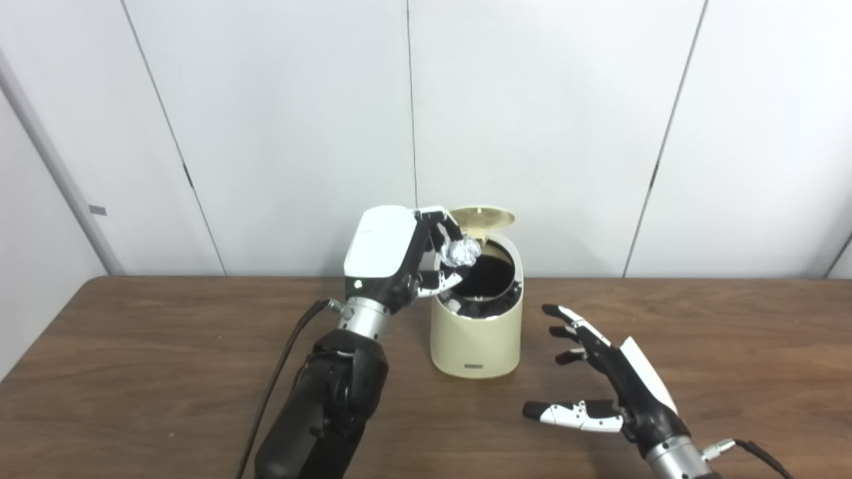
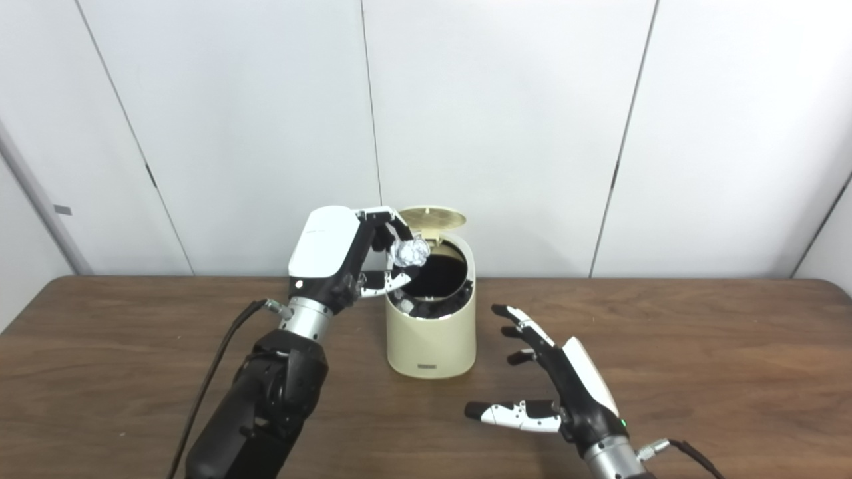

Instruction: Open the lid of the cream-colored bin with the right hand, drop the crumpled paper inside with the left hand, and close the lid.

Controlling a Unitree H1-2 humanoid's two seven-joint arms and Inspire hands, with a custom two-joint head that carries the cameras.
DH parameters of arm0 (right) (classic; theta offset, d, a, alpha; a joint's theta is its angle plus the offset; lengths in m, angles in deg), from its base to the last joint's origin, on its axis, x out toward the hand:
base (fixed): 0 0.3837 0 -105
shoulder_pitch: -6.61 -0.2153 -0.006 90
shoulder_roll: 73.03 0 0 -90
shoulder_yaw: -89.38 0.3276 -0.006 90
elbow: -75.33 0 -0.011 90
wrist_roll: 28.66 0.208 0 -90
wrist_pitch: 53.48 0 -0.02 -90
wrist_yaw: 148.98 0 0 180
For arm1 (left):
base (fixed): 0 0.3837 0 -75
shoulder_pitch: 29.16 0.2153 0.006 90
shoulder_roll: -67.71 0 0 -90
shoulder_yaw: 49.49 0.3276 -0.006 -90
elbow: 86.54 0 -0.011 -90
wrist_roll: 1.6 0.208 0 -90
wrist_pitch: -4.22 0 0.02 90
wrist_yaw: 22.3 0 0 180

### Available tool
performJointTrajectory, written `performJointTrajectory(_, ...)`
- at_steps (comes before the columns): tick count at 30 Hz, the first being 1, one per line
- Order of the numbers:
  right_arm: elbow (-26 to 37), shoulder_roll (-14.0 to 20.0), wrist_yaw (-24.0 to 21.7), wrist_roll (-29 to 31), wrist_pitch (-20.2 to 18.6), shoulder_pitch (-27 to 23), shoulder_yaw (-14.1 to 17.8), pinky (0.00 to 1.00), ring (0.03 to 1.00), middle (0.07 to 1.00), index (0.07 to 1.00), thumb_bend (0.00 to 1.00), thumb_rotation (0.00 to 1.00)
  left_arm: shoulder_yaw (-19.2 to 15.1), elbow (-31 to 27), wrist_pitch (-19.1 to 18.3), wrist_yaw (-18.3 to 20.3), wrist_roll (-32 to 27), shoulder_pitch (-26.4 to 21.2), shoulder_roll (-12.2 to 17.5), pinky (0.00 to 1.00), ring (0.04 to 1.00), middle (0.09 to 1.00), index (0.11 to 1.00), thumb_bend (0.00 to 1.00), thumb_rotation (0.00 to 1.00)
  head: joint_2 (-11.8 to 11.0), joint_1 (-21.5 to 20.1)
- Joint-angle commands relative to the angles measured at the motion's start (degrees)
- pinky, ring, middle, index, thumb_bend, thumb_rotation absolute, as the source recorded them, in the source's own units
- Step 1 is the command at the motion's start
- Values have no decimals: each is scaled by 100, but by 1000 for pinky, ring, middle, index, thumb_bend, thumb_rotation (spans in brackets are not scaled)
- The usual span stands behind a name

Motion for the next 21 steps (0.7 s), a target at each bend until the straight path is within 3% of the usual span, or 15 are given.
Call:
performJointTrajectory(1, 227, -9, 137, -13, 122, -121, 44, 667, 844, 929, 894, 691, 310, 34, 12, 95, -222, -39, -354, -58, 478, 454, 451, 515, 523, 0, 25, -12)
performJointTrajectory(15, 311, -11, 136, -33, -33, -100, 98, 693, 851, 931, 904, 705, 292, 214, 583, 143, -372, -210, -532, -55, 446, 409, 423, 523, 520, 0, 56, -38)
performJointTrajectory(21, 313, -12, 132, 12, -32, -101, 122, 704, 853, 932, 903, 697, 284, 304, 547, 23, -294, -187, -520, -43, 500, 494, 461, 528, 521, 0, 60, -27)
